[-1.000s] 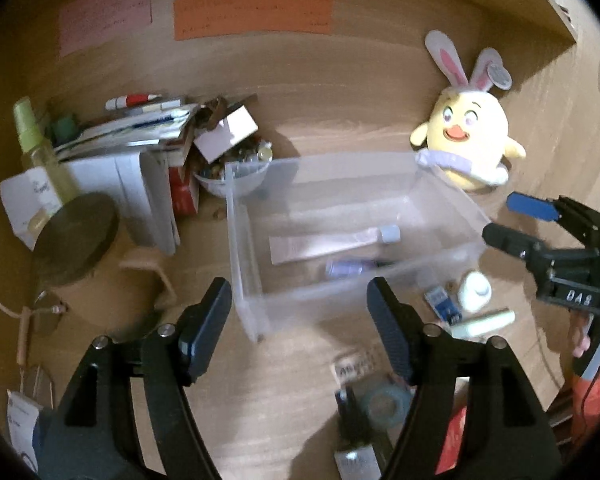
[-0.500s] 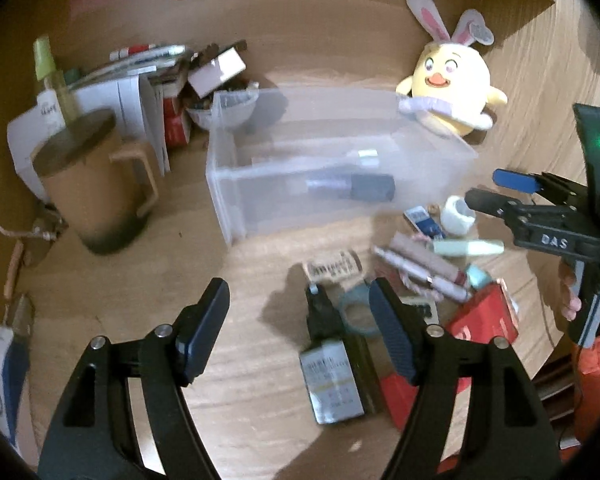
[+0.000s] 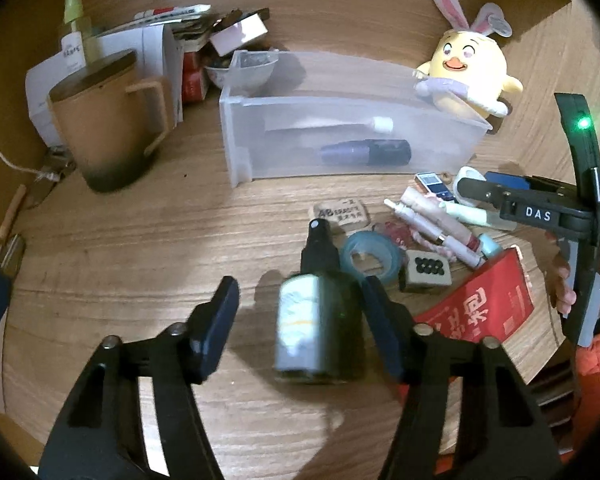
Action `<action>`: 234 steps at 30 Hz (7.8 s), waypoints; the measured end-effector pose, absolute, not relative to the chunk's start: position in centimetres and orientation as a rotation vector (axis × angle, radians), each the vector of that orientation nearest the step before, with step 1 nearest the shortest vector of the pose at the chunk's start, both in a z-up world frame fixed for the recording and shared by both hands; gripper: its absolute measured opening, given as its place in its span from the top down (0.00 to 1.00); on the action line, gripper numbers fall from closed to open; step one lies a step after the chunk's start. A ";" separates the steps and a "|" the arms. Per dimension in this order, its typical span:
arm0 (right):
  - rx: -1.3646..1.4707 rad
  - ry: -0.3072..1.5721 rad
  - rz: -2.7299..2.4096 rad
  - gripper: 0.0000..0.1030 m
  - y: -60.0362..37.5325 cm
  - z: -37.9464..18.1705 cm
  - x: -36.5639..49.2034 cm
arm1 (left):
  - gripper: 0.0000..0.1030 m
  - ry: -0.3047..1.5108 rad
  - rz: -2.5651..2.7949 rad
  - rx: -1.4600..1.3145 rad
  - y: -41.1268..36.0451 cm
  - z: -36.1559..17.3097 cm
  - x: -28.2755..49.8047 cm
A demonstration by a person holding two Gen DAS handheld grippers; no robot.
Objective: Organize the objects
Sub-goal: 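Grasp the dark green glass bottle with the left gripper while the right grasps the white tape roll, then carry the green bottle and white tape roll over the bin with both grippers, then lower the green bottle into the bin with the left gripper while the right releases the tape, then grasp the blue tape roll with the left gripper while the right grasps the pale green tube, then carry the blue tape roll and pale green tube over the bin with both grippers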
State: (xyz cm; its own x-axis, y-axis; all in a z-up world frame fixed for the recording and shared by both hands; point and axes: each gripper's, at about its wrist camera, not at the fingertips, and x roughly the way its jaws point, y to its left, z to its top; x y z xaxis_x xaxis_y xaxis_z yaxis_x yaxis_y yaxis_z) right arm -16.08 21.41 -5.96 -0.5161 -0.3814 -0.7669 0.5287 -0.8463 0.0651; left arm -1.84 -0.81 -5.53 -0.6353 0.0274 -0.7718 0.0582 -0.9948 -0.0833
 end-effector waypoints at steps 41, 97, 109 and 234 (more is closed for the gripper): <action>0.786 0.144 -2.422 0.65 20.0 3.1 -12.8 | 0.60 0.196 -2.973 0.953 -4.5 4.2 -7.2; 0.925 0.312 -2.386 0.39 14.9 0.4 -18.2 | 0.37 -0.015 -2.964 1.220 -1.2 0.6 -16.2; 0.833 0.281 -2.438 0.23 19.4 2.8 -13.0 | 0.16 -0.049 -2.993 1.142 -0.7 2.2 -10.8; 0.912 0.413 -2.398 0.86 17.1 0.6 -19.5 | 0.62 0.123 -2.904 1.256 -1.6 -1.4 -16.4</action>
State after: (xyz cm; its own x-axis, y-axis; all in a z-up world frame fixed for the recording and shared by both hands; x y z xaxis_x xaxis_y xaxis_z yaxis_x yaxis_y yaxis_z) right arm -19.48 17.15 0.56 -0.6273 -0.3732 -0.6835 0.5805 -0.8092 -0.0908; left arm -16.35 -1.59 -1.42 -0.6852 0.0535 -0.7264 0.0081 -0.9967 -0.0811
